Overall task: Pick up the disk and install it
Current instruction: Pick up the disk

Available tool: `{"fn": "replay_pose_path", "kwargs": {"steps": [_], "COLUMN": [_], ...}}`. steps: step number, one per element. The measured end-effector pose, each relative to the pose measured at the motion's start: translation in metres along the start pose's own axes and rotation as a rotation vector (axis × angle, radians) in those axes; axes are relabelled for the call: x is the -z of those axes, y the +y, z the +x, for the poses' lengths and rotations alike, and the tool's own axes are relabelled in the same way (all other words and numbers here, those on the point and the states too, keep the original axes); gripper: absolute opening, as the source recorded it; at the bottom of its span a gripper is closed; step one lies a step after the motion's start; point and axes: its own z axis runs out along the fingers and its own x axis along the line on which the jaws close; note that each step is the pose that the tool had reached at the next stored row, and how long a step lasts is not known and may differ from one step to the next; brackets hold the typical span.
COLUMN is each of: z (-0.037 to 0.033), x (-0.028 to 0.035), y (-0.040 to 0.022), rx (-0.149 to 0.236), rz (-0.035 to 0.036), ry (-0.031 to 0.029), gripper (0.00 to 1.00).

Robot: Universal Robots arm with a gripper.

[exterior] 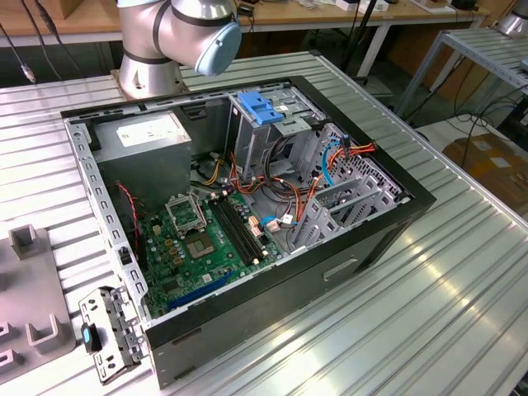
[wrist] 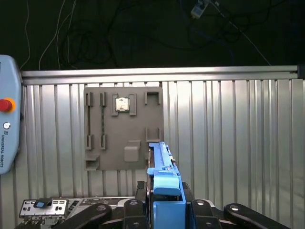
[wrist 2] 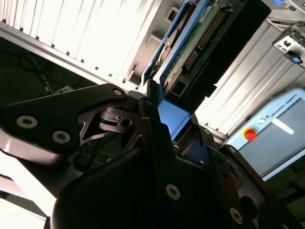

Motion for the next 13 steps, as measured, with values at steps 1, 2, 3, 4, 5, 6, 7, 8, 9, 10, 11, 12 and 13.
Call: {"fn": "replay_pose_path", "kwargs": {"steps": [1,2,3,4,5,6,7,8,9,10,11,12,13], "z": [-0.0001,-0.0002,-0.0003,-0.0003,-0.0004,-0.0005,-0.0006,-0.0006,-0.0007,-0.0008,-0.0009,-0.001,-0.0011], "x": [0.0,-0.0001,-0.0001,-0.0001,-0.0002,-0.0003,-0.0003,-0.0004,-0.0003,-0.0004,-0.0004,-0.0005,-0.0005], "y": [-0.0026,-0.0044,-0.0066,-0.0089,-0.0118,-0.014,-0.0164,-0.0185,-0.0213,-0.0235,-0.028,-0.0308,-0.0339], "rx": [0.0,0.0,0.0,0.0,0.0,0.0,0.0,0.0,0.0,0.0,0.0,0.0,0.0], "rz": [0.0,-0.0001,-0.0001,0.0,0.0,0.0001,0.0,0.0001,-0.0001,0.0,0.0,0.0,-0.0001], "ry": [0.0,0.0,0.0,0.0,0.0,0.0,0.0,0.0,0.0,0.0,0.0,0.0,0.0], "gripper": [0.37,0.37,0.37,0.37,0.37,0.37,0.37,0.37,0.37,0.37,0.37,0.37,0.37]}}
